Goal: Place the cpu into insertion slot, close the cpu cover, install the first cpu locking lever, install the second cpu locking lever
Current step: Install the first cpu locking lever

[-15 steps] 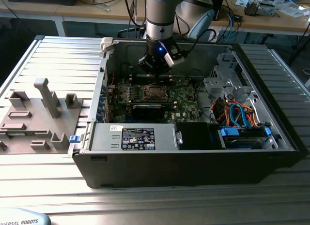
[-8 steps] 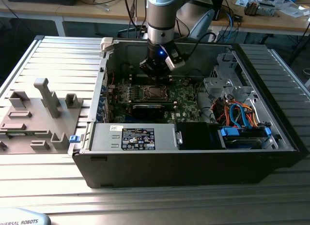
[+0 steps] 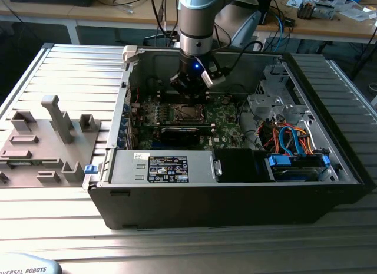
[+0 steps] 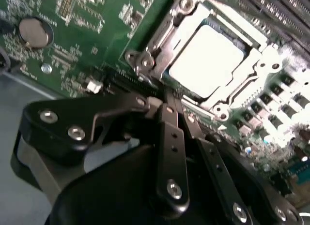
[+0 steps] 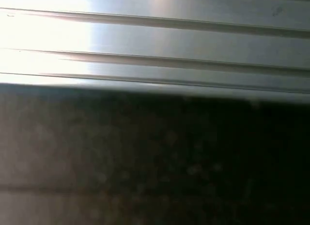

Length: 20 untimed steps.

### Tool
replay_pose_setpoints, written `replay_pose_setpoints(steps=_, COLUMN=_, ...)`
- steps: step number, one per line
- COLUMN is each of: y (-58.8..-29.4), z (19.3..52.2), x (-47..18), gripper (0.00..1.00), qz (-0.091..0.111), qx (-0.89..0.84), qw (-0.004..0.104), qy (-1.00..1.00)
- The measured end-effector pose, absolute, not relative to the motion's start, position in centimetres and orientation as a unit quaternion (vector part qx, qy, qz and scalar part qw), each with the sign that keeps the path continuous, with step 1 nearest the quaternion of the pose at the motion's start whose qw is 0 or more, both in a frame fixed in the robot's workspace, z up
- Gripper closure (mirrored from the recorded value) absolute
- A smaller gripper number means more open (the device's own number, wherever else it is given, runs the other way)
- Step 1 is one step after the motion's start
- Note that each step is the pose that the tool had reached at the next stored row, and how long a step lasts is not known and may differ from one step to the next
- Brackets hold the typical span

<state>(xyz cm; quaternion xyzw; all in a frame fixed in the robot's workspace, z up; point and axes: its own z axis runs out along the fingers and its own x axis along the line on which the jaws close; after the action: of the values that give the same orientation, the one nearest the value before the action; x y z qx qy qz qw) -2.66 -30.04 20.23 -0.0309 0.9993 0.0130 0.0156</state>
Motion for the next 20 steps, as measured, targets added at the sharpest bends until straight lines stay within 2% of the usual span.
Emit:
replay_pose_setpoints(steps=13, y=-29.8, z=20.1, x=-2.1, gripper=0.89, qz=0.015, qx=-0.037, qw=0.016, qy=0.999)
replay_pose_setpoints(steps=20, y=-29.9, z=21.3, x=-2.1, gripper=0.89, qz=0.015, qx=-0.037, qw=0.016, qy=0.999)
